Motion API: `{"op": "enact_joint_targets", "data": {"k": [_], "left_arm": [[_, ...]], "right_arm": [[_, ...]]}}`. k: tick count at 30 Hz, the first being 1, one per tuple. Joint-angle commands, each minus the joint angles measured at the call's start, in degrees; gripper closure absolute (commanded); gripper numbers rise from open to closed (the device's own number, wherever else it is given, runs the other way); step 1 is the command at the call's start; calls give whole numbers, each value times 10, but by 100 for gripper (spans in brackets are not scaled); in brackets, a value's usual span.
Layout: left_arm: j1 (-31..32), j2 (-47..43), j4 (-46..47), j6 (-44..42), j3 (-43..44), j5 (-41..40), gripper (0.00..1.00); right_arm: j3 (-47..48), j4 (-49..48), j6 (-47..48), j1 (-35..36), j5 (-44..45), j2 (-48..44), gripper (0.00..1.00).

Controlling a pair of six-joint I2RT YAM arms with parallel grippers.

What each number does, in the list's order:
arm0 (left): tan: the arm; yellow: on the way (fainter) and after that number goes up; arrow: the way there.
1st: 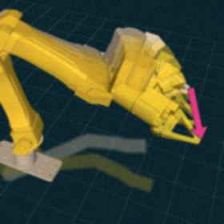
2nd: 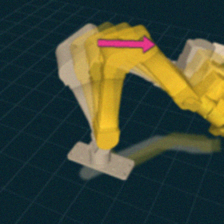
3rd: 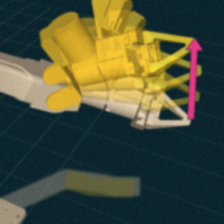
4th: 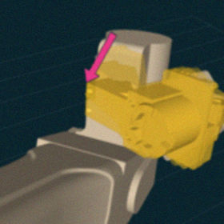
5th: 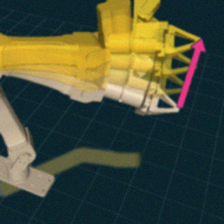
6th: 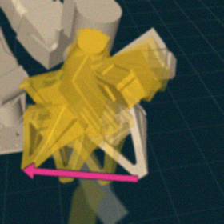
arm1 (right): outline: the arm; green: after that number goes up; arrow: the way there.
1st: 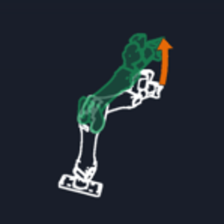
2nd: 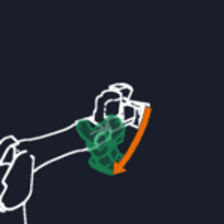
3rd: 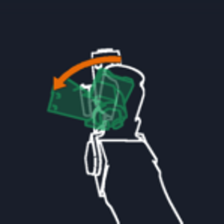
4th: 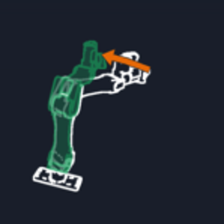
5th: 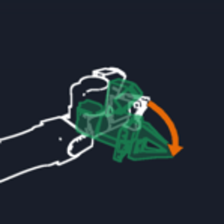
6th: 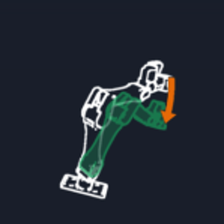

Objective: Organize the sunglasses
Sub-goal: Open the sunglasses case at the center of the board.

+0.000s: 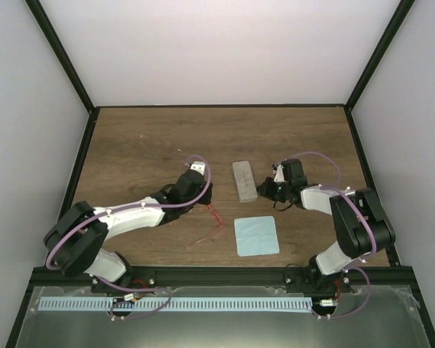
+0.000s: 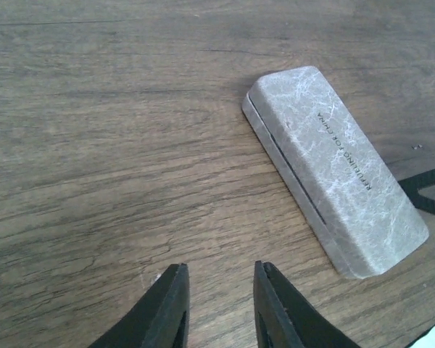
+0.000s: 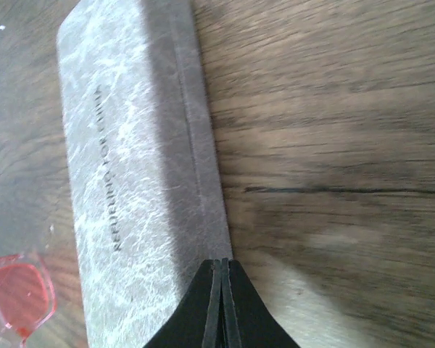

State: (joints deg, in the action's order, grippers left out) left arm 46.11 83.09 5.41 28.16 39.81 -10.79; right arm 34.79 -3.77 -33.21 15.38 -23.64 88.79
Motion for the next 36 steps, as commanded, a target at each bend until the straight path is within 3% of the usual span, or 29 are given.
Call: {"op": "enact_joint_targets", "data": {"k": [1,2,5,7,11,14,16,21,36], "left_arm": [[32,43,-32,24,69,-52,69],[41,62,-52,29,97,-73,65],[80,132,-117,29,205,-133,26],[96,196,-173,28,285,-167,18],[103,307,-266,34,419,-187,16],[105,372,-336,53,501,-192,10],[105,406,-369,70,540,-199,9],[105,441,-415,106,584,-227,2],[104,430,-392,106,600,-168,5]], "right_arm": [[-3,-32,12,4,-48,-23,99],[-3,-27,11,3,-27,-33,99],[-10,6,-4,1,74,-92,99],[-23,21,-18,-4,143,-142,91],[-60,34,-45,-21,240,-236,68],[-78,39,-57,-28,285,-283,43],[-82,42,-62,-28,300,-299,38],[-82,48,-68,-30,307,-307,31],[-80,49,-68,-29,297,-306,31]]}}
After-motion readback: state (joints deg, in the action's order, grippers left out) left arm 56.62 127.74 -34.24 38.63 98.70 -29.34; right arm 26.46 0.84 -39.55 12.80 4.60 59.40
